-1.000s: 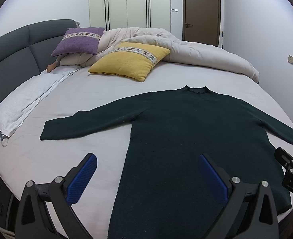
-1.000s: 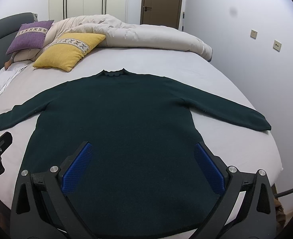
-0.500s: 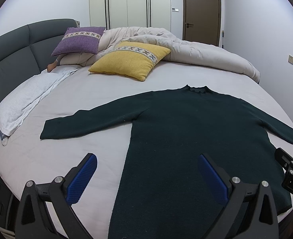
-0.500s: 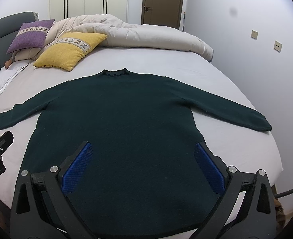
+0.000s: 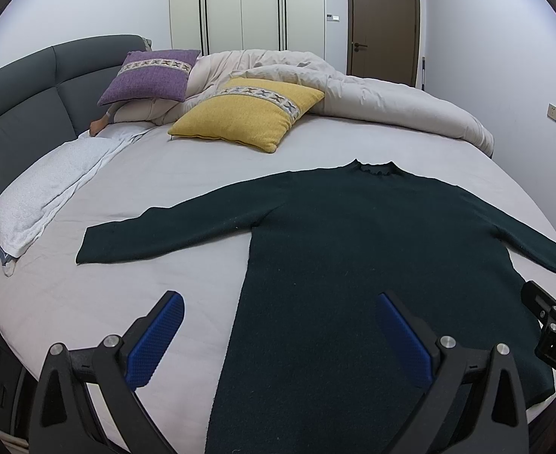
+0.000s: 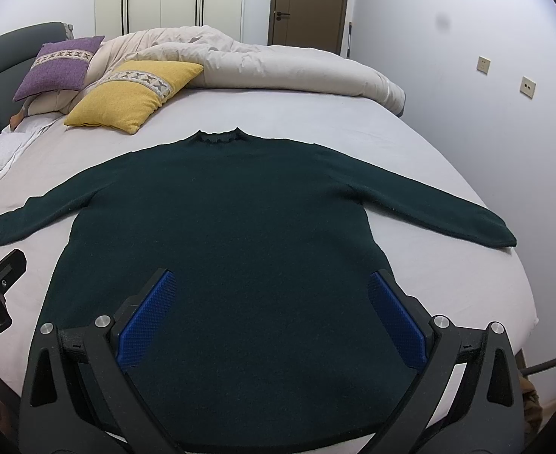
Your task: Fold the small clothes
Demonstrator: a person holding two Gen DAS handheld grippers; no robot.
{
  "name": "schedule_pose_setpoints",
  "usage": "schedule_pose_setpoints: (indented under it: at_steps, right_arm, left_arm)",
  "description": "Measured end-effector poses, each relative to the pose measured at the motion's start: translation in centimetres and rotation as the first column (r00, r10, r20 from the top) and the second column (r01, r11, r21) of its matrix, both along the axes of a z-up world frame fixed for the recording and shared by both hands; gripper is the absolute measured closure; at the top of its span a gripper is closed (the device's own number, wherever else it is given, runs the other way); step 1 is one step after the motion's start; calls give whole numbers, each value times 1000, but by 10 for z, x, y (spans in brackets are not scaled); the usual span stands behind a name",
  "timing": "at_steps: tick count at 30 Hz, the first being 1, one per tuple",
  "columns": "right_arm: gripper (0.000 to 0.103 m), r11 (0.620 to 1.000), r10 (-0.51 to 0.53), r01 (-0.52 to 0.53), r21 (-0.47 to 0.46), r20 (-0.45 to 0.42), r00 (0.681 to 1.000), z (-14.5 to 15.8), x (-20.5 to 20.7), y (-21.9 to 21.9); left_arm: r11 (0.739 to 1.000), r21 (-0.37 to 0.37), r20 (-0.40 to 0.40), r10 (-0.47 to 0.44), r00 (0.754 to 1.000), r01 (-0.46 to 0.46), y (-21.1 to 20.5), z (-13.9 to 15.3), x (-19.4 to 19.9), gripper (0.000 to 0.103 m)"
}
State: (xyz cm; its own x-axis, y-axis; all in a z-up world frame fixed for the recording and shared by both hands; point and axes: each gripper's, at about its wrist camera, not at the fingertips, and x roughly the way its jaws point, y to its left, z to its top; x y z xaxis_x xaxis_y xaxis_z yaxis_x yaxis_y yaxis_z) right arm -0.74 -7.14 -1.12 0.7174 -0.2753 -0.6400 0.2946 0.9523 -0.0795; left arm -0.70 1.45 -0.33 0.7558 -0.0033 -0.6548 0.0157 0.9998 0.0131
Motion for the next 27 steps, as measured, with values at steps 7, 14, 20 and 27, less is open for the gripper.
schedule_pose_setpoints:
  at_steps: [7,14,20,27]
  right_arm:
    - [0,1000,2,-2,-2,0,1000,-2,-1,2]
    - [0,1000,2,-2,-2,1,1000,-1,0,2]
    - [0,1000,3,-3,-3,-1,1000,-2,-1,3]
    - [0,1000,5,-5,-4,-2,1000,-4,-2,5]
  left_arm:
    - [1000,0,-1,-1,1000,1,0,0,0,0]
    - [1000,1,-1,0,1000,0,0,0,0,0]
    - [1000,1,-1,0,1000,0,-1,0,0,0]
    - [1000,0,-2,0,1000,0,-1,0,0,0]
